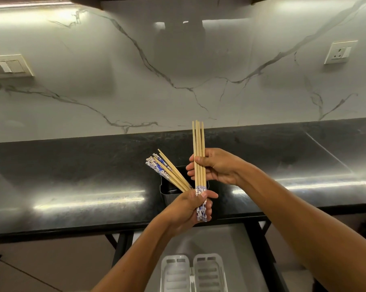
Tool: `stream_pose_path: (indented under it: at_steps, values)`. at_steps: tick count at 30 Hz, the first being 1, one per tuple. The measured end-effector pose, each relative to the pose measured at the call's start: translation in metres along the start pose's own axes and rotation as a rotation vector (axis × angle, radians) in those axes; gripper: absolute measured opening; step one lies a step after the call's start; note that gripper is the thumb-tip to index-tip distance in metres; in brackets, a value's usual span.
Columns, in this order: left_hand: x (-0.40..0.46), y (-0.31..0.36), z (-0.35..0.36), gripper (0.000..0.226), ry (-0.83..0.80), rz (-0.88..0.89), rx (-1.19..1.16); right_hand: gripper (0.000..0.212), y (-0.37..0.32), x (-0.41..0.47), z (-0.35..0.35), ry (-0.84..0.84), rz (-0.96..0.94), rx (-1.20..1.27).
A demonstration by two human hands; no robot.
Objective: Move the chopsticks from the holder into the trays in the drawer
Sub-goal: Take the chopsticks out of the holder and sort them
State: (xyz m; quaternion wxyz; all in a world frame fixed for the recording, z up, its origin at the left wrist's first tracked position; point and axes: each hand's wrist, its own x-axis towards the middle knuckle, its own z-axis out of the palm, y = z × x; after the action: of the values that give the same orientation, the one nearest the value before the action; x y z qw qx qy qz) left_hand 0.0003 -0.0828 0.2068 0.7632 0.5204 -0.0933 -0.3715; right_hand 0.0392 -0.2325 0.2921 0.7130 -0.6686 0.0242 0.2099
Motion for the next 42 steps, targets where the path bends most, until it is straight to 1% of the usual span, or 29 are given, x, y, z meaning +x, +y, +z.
stream_pose_path:
  at_steps: [2, 3, 6, 7, 9, 11, 12, 14, 15, 16, 17, 20, 22, 25, 26, 29, 31, 37, 40, 42]
  values:
    - [0.004, -0.002, 0.004, 0.025, 0.046, 0.027, 0.036, 0.014, 0.005, 0.002, 0.001, 0.078, -0.043, -0.019]
    - [0.007, -0.004, 0.007, 0.023, 0.109, 0.067, 0.137, 0.014, 0.007, 0.003, 0.003, 0.125, -0.066, -0.037]
    - [0.019, -0.012, 0.018, 0.022, 0.399, 0.226, 0.549, 0.012, 0.011, 0.008, 0.007, 0.261, -0.128, -0.124]
    - [0.022, -0.015, 0.020, 0.018, 0.468, 0.275, 0.617, 0.013, 0.012, 0.009, 0.009, 0.294, -0.139, -0.143]
    - [0.028, -0.020, 0.022, 0.010, 0.518, 0.331, 0.674, 0.015, 0.012, 0.010, 0.011, 0.325, -0.140, -0.169]
    - [0.036, -0.024, 0.019, 0.007, 0.489, 0.315, 0.674, 0.016, 0.010, 0.008, 0.007, 0.311, -0.101, -0.170]
    - [0.039, -0.026, 0.018, 0.008, 0.457, 0.284, 0.635, 0.015, 0.010, 0.006, 0.003, 0.293, -0.074, -0.151]
    - [0.045, -0.029, 0.016, 0.010, 0.385, 0.218, 0.448, 0.016, 0.009, 0.001, -0.008, 0.256, -0.030, -0.087]
    - [0.049, -0.030, 0.016, 0.012, 0.333, 0.204, 0.341, 0.018, 0.009, -0.002, -0.015, 0.241, -0.017, -0.061]
    - [0.053, -0.033, 0.015, 0.014, 0.285, 0.201, 0.282, 0.018, 0.010, -0.005, -0.022, 0.230, -0.010, -0.042]
    - [0.057, -0.036, 0.015, 0.015, 0.250, 0.198, 0.292, 0.018, 0.012, -0.007, -0.028, 0.224, -0.009, -0.027]
    - [0.066, -0.041, 0.018, 0.014, 0.204, 0.203, 0.491, 0.014, 0.020, -0.011, -0.044, 0.251, -0.036, -0.018]
    - [0.073, -0.044, 0.023, 0.013, 0.219, 0.212, 0.611, 0.012, 0.028, -0.011, -0.052, 0.296, -0.087, -0.087]
    - [0.084, -0.040, 0.028, 0.009, 0.281, 0.228, 0.857, 0.011, 0.039, -0.011, -0.060, 0.332, -0.199, -0.259]
    - [0.089, -0.038, 0.030, 0.007, 0.309, 0.247, 0.888, 0.011, 0.041, -0.011, -0.062, 0.340, -0.240, -0.296]
    - [0.103, -0.035, 0.041, 0.018, 0.448, 0.345, 0.867, 0.011, 0.047, -0.009, -0.070, 0.388, -0.328, -0.354]
    - [0.115, -0.036, 0.047, 0.022, 0.508, 0.383, 0.867, 0.010, 0.052, -0.006, -0.078, 0.429, -0.356, -0.363]
    - [0.145, -0.059, 0.049, 0.015, 0.540, 0.391, 0.902, 0.011, 0.078, 0.007, -0.104, 0.479, -0.306, -0.362]
    - [0.153, -0.072, 0.043, 0.012, 0.556, 0.447, 0.929, 0.009, 0.092, 0.015, -0.113, 0.462, -0.317, -0.340]
    - [0.156, -0.083, 0.037, 0.010, 0.552, 0.452, 0.922, 0.010, 0.102, 0.018, -0.115, 0.444, -0.322, -0.340]
